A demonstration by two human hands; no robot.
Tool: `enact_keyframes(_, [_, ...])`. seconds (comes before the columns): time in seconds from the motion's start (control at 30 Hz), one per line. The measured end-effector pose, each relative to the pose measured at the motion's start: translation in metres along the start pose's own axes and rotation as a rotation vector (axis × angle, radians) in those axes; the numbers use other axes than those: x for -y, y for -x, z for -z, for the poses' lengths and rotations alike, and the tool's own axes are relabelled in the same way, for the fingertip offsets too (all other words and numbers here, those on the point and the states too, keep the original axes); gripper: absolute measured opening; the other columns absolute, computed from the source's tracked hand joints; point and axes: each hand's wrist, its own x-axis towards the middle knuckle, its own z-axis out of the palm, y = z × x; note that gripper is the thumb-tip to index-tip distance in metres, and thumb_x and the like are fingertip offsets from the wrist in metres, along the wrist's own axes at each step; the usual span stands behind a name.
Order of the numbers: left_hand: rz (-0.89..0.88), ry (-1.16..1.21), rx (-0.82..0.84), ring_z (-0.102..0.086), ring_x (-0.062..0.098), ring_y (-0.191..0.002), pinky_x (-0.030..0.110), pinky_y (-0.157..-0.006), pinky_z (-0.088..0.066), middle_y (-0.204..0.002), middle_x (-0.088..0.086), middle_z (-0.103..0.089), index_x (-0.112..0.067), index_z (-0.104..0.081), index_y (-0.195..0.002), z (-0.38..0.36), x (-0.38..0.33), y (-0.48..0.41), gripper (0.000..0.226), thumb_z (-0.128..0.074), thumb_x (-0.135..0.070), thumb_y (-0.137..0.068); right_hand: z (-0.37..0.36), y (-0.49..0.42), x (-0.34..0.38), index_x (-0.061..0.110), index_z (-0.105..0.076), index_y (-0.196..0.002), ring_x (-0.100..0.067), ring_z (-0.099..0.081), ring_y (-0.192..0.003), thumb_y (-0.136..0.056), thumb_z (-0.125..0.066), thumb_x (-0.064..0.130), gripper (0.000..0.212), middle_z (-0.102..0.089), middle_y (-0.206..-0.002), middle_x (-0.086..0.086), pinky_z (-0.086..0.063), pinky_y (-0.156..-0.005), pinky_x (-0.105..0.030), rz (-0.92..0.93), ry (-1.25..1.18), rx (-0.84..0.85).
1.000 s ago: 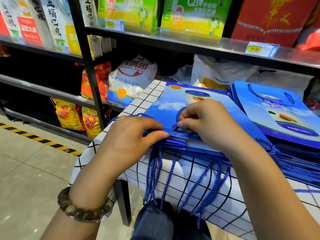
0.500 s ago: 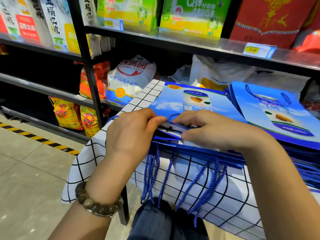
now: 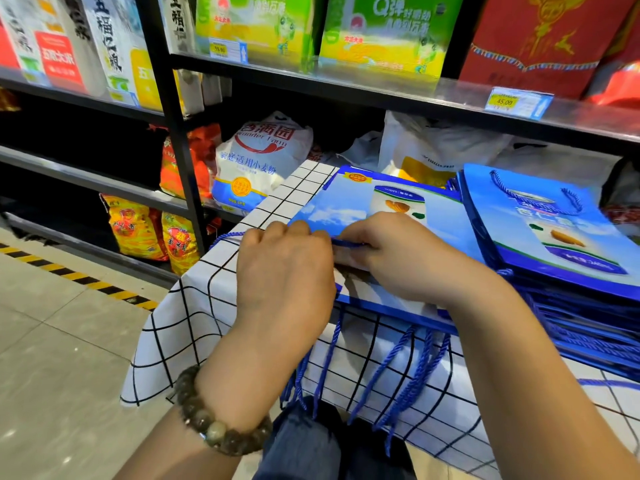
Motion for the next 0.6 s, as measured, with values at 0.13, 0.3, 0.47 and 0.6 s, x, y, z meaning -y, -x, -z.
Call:
enact_keyframes(0.13, [-0.063,0.110,0.060,-0.051,0.024,-0.095,0.029,-0.070,-0.019,-0.097,-0.002,-0.052,-0.026,-0.035,-0.083,-0.003,0.009,-0.002,0.012,-0.042,-0.026,-0.092,-0.001,0.002,-0.004,0.014,-0.059,-0.079,-0.024,-0.045,-0.076,-0.091,-0.047,0.022,0.019,-0.049,-0.073,-0.003,-0.036,-0.060,-0.027,-0.033,-0.022,-0.023])
enact_keyframes(0.3, [-0.107,0.405,0.120,-0.052,0.024,-0.087,0.032,-0.068,-0.036,-0.086,-0.005,-0.053,-0.020,-0.047,-0.074,0.003,0.019,0.000,0.020,-0.041,-0.028,-0.092,-0.007,0.008,-0.017,0.025,-0.057,-0.071,-0.024,-0.052,-0.082,-0.089,-0.049,0.014,0.023,-0.059,-0.079,-0.001,-0.047,-0.074,-0.038,-0.051,-0.041,-0.102])
enact_keyframes(0.47, [0.158,0.768,0.053,-0.065,0.023,-0.083,0.045,-0.076,-0.051,-0.077,-0.003,-0.068,-0.029,-0.048,-0.073,0.003,0.027,-0.002,0.009,-0.052,-0.035,-0.067,-0.019,0.028,-0.018,0.025,-0.070,-0.092,-0.010,-0.059,-0.087,-0.083,-0.064,0.024,0.011,-0.065,-0.084,0.014,-0.047,-0.081,-0.031,-0.079,-0.194,-0.224])
enact_keyframes(0.6, [0.135,0.715,0.244,-0.061,0.016,-0.069,0.039,-0.072,-0.052,-0.064,-0.004,-0.065,-0.026,-0.053,-0.074,-0.002,0.022,-0.020,0.013,-0.064,-0.034,-0.073,-0.036,0.036,-0.019,0.026,-0.068,-0.086,-0.016,-0.062,-0.092,-0.078,-0.069,0.025,0.008,-0.070,-0.094,0.009,-0.050,-0.081,-0.038,-0.047,-0.140,-0.321])
